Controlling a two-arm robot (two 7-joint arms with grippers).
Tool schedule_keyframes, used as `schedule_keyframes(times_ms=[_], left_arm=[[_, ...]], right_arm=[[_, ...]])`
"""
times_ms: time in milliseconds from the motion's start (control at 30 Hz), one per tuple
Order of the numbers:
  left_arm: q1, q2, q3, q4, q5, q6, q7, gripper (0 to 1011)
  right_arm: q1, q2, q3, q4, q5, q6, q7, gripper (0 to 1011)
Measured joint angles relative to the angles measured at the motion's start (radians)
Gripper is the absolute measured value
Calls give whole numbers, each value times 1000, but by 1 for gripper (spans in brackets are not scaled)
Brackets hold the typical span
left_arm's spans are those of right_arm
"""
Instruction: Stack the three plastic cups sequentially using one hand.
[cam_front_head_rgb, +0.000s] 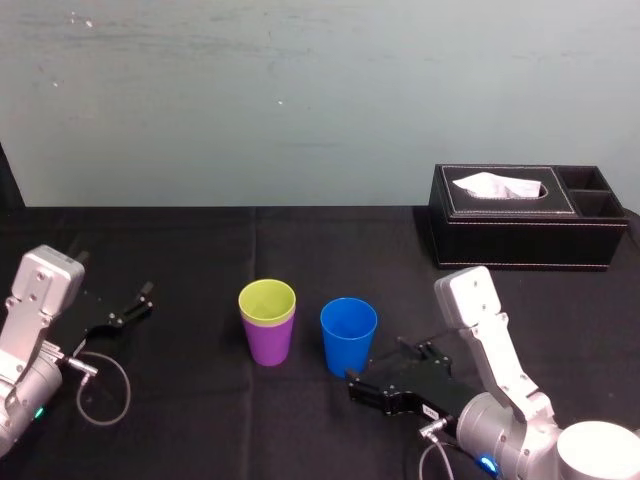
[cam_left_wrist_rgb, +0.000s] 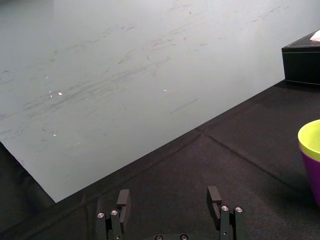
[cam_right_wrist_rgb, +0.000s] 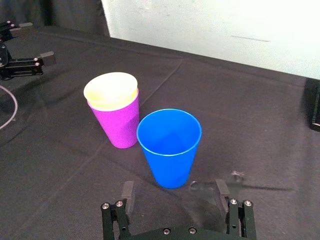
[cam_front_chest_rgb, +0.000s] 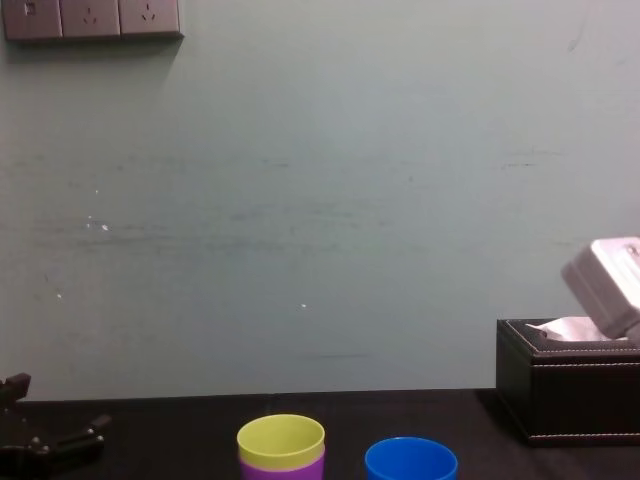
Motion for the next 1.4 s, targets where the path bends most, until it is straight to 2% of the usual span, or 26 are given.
schedule_keyframes(times_ms=[533,1400], left_arm=[[0,0,0,0,0,0,0,1000],[0,0,0,0,0,0,0,1000]], right_arm=[[56,-37,-20,84,-26,-1,32,1003],[96,-94,-21,173,-61,-74,25,1003]])
